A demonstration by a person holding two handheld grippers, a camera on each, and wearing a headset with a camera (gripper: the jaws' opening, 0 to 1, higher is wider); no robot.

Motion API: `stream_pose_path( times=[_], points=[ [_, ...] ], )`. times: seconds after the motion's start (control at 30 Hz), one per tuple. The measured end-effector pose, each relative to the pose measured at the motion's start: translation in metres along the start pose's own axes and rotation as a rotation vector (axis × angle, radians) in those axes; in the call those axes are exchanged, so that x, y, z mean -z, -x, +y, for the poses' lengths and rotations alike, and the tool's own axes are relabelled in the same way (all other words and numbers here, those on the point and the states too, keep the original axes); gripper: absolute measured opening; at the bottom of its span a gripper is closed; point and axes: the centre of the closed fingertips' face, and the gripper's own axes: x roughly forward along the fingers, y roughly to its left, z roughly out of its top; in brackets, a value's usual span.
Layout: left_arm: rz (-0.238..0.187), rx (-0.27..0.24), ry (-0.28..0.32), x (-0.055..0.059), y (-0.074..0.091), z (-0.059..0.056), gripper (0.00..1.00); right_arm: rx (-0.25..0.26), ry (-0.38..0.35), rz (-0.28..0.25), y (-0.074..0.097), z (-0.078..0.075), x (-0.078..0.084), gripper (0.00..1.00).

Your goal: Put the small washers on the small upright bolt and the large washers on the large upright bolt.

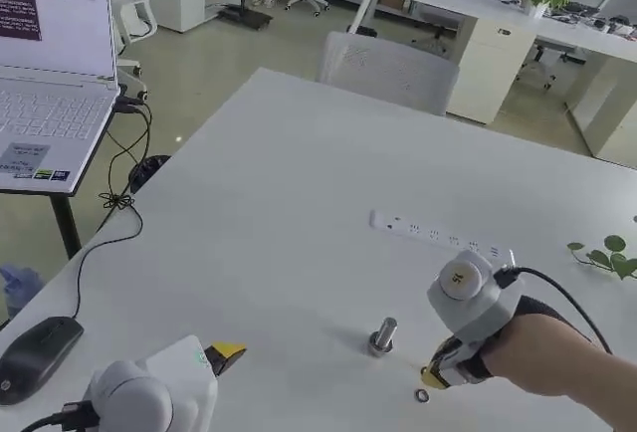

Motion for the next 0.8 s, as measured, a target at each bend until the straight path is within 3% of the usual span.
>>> stream_pose_path(
  times=[0.47,0.8],
  points=[
    [0.005,-0.008,-0.013,-0.002,-0.001,0.001,0.98,0.024,-0.025,0.010,0.006,-0.016,0.018,0.13],
    [0.011,-0.005,-0.011,-0.002,-0.003,0.000,0.97,0.059,-0.042,0.002,0.008,-0.040,0.029,0.13]
  ],
)
